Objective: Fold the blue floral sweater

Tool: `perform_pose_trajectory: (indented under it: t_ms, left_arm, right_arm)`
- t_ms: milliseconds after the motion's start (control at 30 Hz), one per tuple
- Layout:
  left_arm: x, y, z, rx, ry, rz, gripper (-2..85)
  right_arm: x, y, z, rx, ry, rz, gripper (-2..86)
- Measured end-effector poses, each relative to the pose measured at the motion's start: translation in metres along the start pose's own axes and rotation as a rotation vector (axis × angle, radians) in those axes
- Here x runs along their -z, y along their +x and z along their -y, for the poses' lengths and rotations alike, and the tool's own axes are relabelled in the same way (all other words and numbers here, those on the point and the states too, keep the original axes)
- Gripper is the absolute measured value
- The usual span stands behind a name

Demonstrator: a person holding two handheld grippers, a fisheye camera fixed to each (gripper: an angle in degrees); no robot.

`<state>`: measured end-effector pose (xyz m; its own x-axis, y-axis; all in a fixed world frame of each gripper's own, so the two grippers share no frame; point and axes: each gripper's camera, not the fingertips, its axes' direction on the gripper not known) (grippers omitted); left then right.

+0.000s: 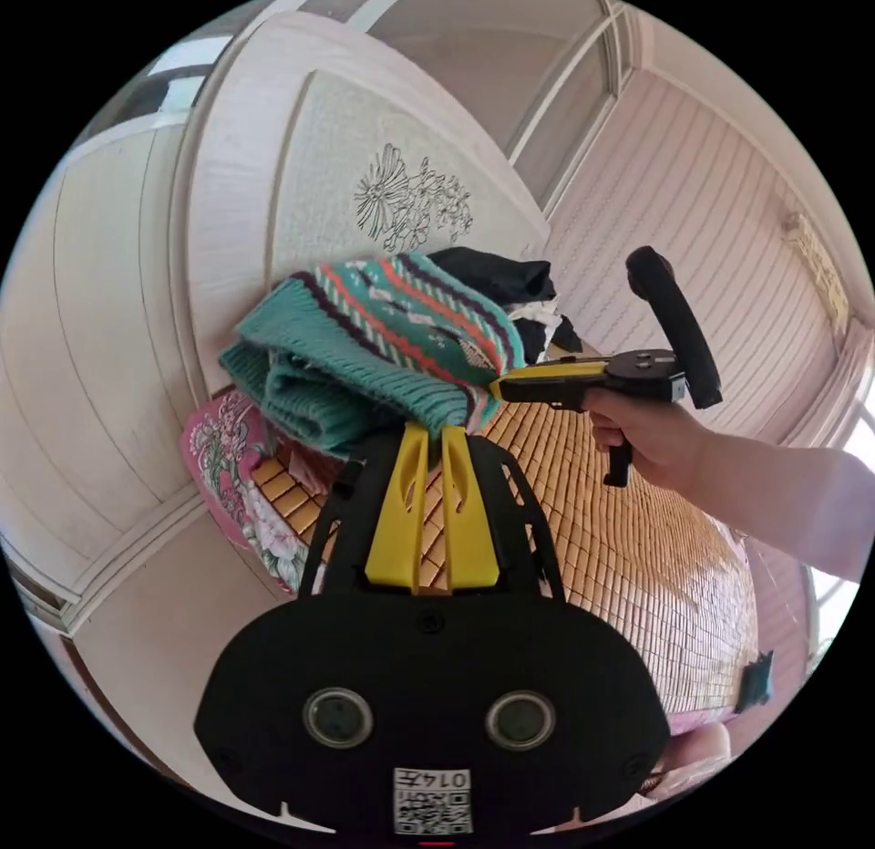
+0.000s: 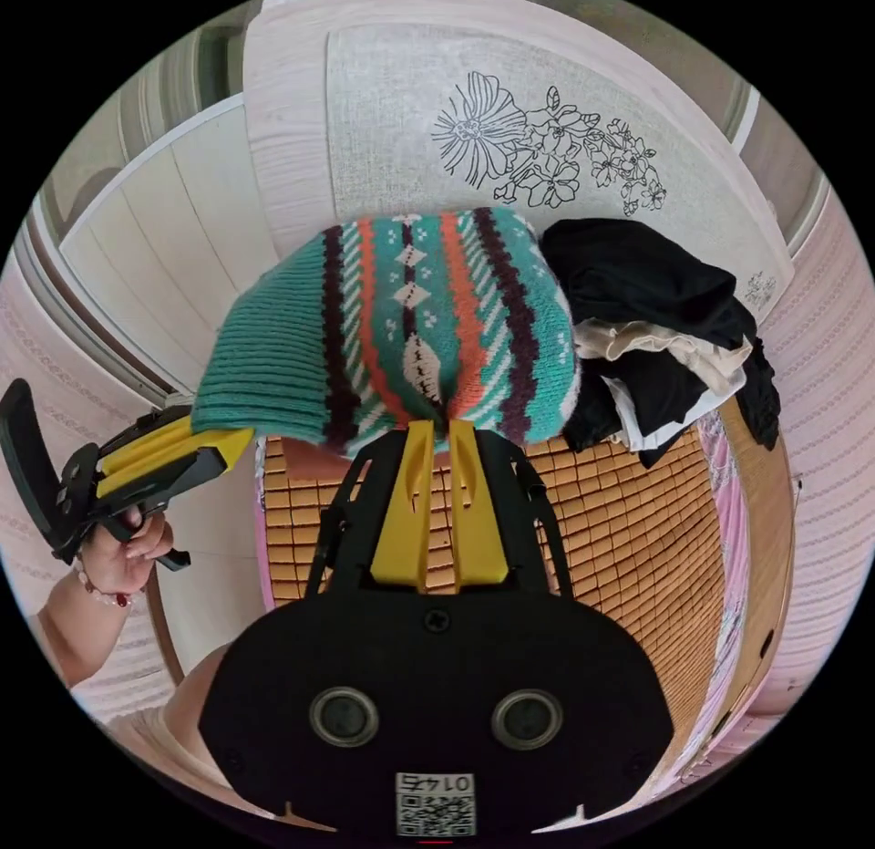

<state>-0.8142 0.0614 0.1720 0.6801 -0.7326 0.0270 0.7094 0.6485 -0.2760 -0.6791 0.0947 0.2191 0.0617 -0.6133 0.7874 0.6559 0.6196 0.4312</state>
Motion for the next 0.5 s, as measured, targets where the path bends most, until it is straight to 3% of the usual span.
perform_pose_trajectory:
  t_ms: [133,267,367,433,500]
  left_arm:
    - [0.040,0.077,0.049,-0.201,0.099,-0.193,-0.7]
    - [0.065,0.174,0.033,-0.446,0.081,-0.449,-0.3]
    - [0.042,0.239,-0.030,-0.381,-0.159,-0.732,1.3]
    - [0.006,0.283,-0.101,-0.369,-0.526,-0.932,4.3]
    - [0.003,0.301,-0.143,-0.370,-0.727,-1.146,5.8]
  right_arm:
    - [0.086,0.056,-0.038,-0.080,0.207,0.023,-0.1]
    - [0.156,0.098,-0.162,-0.147,0.277,0.018,-0.2]
    - [0.153,0.111,-0.287,-0.263,0.072,-0.006,0.3]
    - [0.131,0.108,-0.366,-0.353,-0.139,-0.061,0.6]
    - [0.122,0.091,-0.426,-0.392,-0.271,-0.142,1.0]
